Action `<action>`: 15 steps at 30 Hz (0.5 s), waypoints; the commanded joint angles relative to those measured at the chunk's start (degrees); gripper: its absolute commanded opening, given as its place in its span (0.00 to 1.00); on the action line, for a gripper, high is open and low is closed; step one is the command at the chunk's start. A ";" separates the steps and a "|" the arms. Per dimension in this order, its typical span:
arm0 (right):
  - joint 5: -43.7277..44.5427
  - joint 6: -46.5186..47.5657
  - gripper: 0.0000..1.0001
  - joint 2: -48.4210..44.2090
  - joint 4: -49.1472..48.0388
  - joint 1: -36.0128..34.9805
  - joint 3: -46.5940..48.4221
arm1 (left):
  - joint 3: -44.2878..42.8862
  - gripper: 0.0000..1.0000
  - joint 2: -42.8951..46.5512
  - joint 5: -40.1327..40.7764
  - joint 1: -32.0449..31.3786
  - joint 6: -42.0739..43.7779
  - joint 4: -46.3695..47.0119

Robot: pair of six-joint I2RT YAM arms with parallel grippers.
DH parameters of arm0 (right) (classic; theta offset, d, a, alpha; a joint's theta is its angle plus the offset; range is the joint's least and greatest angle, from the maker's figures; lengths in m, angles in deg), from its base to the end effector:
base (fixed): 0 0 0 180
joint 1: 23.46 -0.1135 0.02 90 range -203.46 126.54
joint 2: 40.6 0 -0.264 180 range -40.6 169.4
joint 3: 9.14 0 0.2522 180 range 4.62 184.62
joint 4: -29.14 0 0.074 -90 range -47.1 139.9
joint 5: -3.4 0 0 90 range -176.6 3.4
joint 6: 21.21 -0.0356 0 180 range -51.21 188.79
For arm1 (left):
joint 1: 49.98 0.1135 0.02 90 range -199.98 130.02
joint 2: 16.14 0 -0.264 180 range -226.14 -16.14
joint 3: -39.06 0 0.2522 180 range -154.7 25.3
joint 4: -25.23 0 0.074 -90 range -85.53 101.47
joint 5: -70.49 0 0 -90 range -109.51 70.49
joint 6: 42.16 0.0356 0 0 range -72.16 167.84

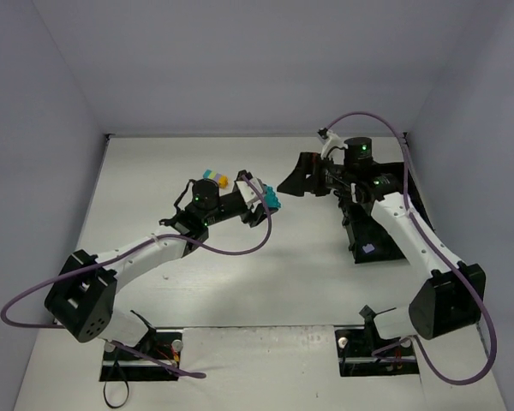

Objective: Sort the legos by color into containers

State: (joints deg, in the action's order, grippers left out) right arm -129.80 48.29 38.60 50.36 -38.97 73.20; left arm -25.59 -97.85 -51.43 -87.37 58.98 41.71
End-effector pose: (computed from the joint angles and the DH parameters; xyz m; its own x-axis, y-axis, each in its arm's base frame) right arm 0.2993 0.1083 0.3556 -0.5680 0.1073 -0.8160 -0.6652 0.5240 0.5319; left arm 0.2486 -0.2137 0.2997 0.1729 0.0743 -0.9821 0.9194 0.3455 0.1879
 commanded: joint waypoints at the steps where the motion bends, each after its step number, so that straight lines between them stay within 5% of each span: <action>1: -4.79 -0.33 0.93 1.48 -5.87 -1.28 2.35 | -3.95 0.00 1.38 -2.18 -0.67 0.82 5.01; 15: -4.17 -1.22 0.74 5.00 -10.80 -5.49 0.86 | -5.88 0.00 0.94 -0.60 -2.08 1.61 2.81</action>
State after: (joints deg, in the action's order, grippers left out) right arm -132.38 47.40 43.78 44.96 -43.56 73.20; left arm -27.86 -97.87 -51.58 -88.96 59.40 41.27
